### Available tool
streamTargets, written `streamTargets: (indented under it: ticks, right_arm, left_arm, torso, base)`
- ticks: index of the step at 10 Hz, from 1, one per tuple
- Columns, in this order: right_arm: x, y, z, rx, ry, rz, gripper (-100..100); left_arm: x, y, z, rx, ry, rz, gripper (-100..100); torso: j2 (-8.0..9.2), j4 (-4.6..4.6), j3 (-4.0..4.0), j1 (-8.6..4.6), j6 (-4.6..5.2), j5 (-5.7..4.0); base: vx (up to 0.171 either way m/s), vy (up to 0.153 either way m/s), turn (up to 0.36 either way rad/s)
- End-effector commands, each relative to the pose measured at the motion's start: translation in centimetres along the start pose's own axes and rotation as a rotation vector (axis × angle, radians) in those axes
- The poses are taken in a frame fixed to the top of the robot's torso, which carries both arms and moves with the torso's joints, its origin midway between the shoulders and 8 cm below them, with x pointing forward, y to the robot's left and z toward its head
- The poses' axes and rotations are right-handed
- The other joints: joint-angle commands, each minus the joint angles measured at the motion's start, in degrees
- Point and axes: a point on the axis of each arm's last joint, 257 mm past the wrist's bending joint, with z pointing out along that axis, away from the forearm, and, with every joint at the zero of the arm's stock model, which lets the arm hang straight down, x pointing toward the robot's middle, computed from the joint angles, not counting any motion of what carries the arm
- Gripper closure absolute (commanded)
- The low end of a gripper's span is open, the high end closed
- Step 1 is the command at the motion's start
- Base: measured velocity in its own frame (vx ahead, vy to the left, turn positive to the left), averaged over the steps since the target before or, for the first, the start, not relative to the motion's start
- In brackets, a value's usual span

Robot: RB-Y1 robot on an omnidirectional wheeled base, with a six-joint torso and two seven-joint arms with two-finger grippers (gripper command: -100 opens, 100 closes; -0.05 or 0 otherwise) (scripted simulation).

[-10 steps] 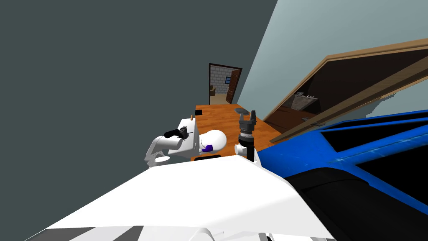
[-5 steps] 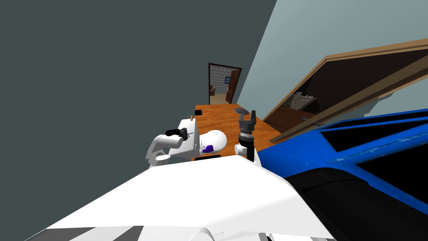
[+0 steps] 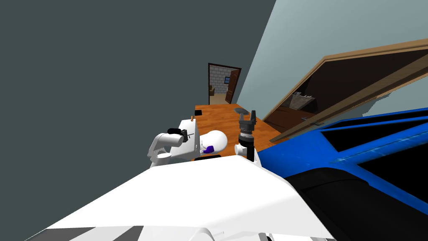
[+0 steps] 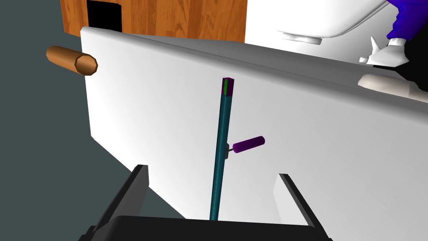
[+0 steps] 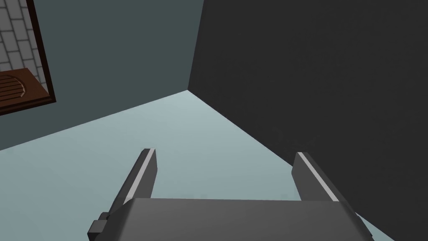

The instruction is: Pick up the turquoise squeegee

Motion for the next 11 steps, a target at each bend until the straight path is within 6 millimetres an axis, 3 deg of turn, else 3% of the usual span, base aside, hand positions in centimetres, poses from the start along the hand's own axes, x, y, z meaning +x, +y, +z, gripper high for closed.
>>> streamTargets:
  ticks: [1,2,3,7,8,11]
  right_arm:
    - [0.0,0.0,0.0,0.000,0.000,0.000,0]
    - [0.0,0.0,0.0,0.000,0.000,0.000,0]
    - [0.0,0.0,0.0,0.000,0.000,0.000,0]
    - [0.0,0.0,0.0,0.000,0.000,0.000,0]
    - [0.0,0.0,0.0,0.000,0.000,0.000,0]
    - [0.0,0.0,0.0,0.000,0.000,0.000,0]
  left_arm:
    - [0.0,0.0,0.0,0.000,0.000,0.000,-100]
    - [0.0,0.1,0.0,-0.003,-0.001,-0.001,0]
    - [0.0,0.1,0.7,-0.002,0.000,0.000,-100]
    - [-0.1,0.2,1.7,-0.004,0.000,0.000,-100]
    - [-0.1,0.2,1.8,-0.002,0.000,0.001,100]
    - [-0.1,0.2,1.8,-0.002,0.000,-0.001,100]
  torso:
    - [0.00,0.00,0.00,0.00,0.00,0.00]
    - [0.04,0.01,0.02,-0.04,0.00,-0.01]
    - [0.07,0.01,0.04,-0.07,0.00,-0.02]
    - [0.04,0.01,0.02,-0.09,0.00,-0.02]
    - [0.06,0.01,0.04,-0.09,0.00,-0.02]
    - [0.07,0.00,0.03,-0.09,0.03,-0.02]
  base:
    - [0.009,0.009,-0.002]
    - [0.000,0.000,0.000]
    - [0.006,0.000,0.005]
    - [0.011,-0.002,0.004]
    - [0.000,0.000,0.000]
    - [0.000,0.000,0.000]
